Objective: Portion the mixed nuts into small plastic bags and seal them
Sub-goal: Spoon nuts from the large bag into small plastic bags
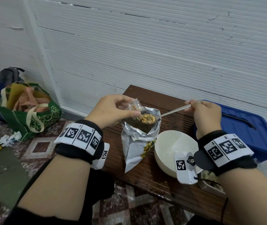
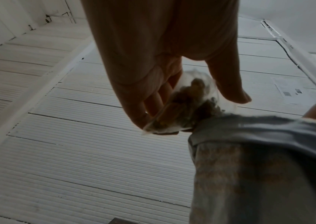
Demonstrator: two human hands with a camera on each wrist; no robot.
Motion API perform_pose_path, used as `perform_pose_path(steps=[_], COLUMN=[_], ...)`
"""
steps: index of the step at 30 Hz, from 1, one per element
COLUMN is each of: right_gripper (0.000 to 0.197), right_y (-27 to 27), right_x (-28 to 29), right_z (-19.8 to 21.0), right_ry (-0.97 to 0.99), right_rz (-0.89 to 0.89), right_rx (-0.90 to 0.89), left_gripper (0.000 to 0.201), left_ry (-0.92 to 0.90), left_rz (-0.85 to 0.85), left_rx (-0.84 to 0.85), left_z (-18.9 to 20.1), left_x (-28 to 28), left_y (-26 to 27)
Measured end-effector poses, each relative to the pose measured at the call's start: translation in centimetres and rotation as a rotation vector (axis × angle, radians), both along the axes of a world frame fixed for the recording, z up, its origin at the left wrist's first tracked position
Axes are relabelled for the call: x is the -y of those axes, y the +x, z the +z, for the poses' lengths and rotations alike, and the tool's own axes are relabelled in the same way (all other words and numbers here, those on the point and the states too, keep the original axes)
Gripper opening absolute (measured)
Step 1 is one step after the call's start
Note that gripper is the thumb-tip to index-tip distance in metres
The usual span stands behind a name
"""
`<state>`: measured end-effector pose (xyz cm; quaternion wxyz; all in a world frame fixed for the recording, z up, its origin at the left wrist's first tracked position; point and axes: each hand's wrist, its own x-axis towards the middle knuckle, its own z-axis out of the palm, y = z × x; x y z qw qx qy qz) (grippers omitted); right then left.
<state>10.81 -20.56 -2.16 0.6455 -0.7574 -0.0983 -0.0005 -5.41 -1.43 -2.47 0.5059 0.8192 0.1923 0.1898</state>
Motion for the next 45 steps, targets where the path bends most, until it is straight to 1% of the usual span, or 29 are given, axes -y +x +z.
perform_pose_path(steps=[3, 5, 7, 8, 12, 18, 21, 24, 26, 28, 30, 32, 35, 37, 42, 43, 45], right_gripper=[0.04, 0.042, 0.043, 0.043, 0.042, 0.043, 0.038, 0.029, 0.023, 0.02, 0.019, 0.019, 0.022, 0.024, 0.029, 0.027, 0.016], right_y=[0.7, 1.3, 1.6, 1.6, 0.8, -1.4, -2.4, -3.1, -3.2, -3.2, -2.9, -2.4, -1.8, -1.7, -2.5, -2.8, -3.4], right_x=[0.4, 0.5, 0.6, 0.6, 0.0, -1.6, -2.0, -2.0, -1.7, -1.4, -1.0, -0.5, -0.1, 0.0, -0.6, -0.8, -1.2], right_z=[1.3, 2.0, 2.6, 2.9, 3.7, 3.9, 3.9, 4.2, 4.6, 5.0, 5.5, 5.6, 5.2, 4.3, 1.1, 0.6, -0.4], right_ry=[0.011, 0.051, 0.056, 0.052, 0.016, -0.038, -0.019, 0.016, 0.068, 0.137, 0.195, 0.213, 0.16, 0.104, -0.213, -0.245, -0.277], right_rz=[-0.032, -0.023, -0.022, -0.019, 0.025, 0.109, 0.172, 0.25, 0.267, 0.242, 0.175, 0.082, -0.014, -0.018, 0.039, 0.061, 0.109], right_rx=[0.03, 0.046, 0.069, 0.078, 0.124, 0.206, 0.271, 0.367, 0.447, 0.499, 0.522, 0.501, 0.444, 0.407, 0.372, 0.362, 0.344], left_gripper=[0.05, 0.054, 0.059, 0.058, 0.052, 0.052, 0.051, 0.047, 0.041, 0.035, 0.04, 0.039, 0.037, 0.034, 0.03, 0.031, 0.035], left_ry=[0.006, 0.019, 0.024, 0.028, 0.064, 0.091, 0.103, 0.106, 0.095, 0.072, 0.044, 0.025, 0.003, -0.017, -0.05, -0.052, -0.065], left_rz=[-0.02, -0.023, -0.023, -0.026, -0.044, -0.049, -0.029, -0.01, 0.009, 0.029, 0.056, 0.079, 0.11, 0.117, 0.104, 0.099, 0.084], left_rx=[-0.003, -0.008, -0.01, -0.013, -0.015, 0.027, 0.041, 0.039, 0.042, 0.062, 0.088, 0.112, 0.135, 0.159, 0.199, 0.208, 0.224], left_z=[0.1, 0.1, -0.1, -0.2, -0.3, -0.4, -0.7, -0.6, -0.5, -0.4, -0.3, -0.3, -0.3, -0.1, 0.3, 0.3, 0.4], left_x=[0.0, 0.1, 0.2, 0.3, 0.8, 1.6, 1.7, 1.9, 1.8, 1.6, 1.4, 1.1, 0.6, 0.5, 0.7, 0.8, 1.0], left_y=[-0.1, -0.1, 0.1, 0.1, 0.6, 1.0, 1.2, 1.3, 1.3, 1.3, 1.2, 1.0, 0.8, 0.6, 0.3, 0.3, 0.4])
